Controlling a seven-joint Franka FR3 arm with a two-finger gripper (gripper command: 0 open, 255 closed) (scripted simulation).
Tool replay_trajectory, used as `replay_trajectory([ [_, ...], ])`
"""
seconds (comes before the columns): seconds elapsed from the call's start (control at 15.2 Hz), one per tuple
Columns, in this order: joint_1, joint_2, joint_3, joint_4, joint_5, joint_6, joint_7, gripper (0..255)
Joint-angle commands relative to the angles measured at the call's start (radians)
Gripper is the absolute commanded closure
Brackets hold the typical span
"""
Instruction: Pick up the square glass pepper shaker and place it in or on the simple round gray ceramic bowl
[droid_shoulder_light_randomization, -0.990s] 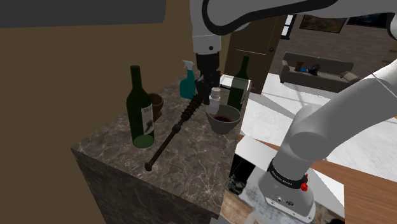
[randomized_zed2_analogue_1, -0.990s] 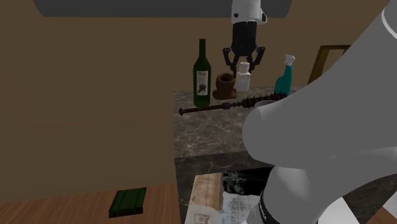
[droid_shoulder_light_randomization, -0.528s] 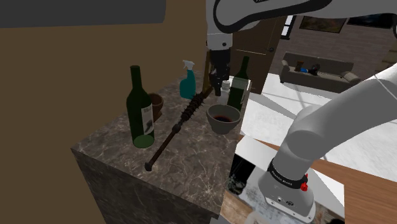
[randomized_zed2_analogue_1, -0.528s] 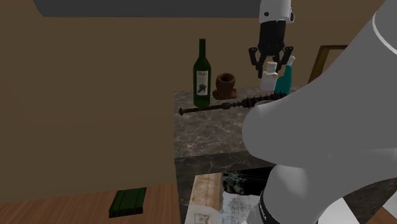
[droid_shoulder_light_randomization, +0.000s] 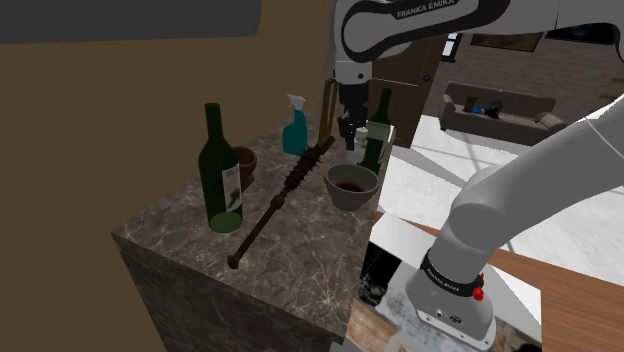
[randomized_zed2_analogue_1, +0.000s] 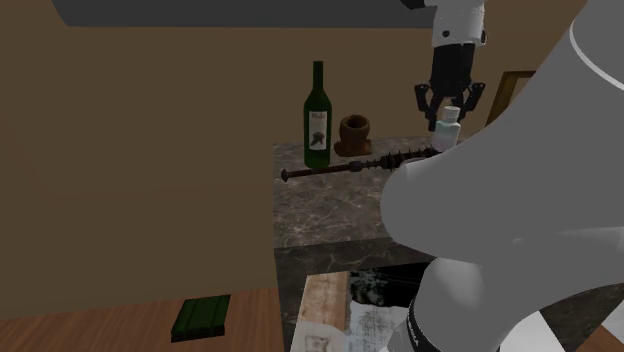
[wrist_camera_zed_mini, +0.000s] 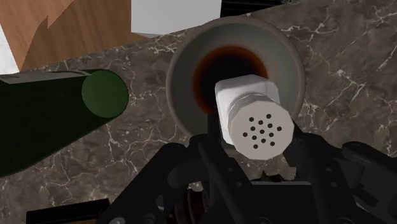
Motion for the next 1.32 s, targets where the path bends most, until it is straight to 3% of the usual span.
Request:
replay_trajectory([
  [0.0, 0.0, 0.005, 0.0, -0.025, 0.0, 0.031, 0.002, 255],
  [0.59, 0.0, 0.035, 0.0, -0.119, -0.003, 0.154, 0.009, 255],
  [1.06, 0.0, 0.035, 0.0, -0.119, -0.003, 0.154, 0.009, 255],
  [1.12, 0.0, 0.035, 0.0, -0.119, -0.003, 0.154, 0.009, 0],
  [1.25, 0.0, 0.035, 0.0, -0.119, -0.003, 0.154, 0.009, 0],
])
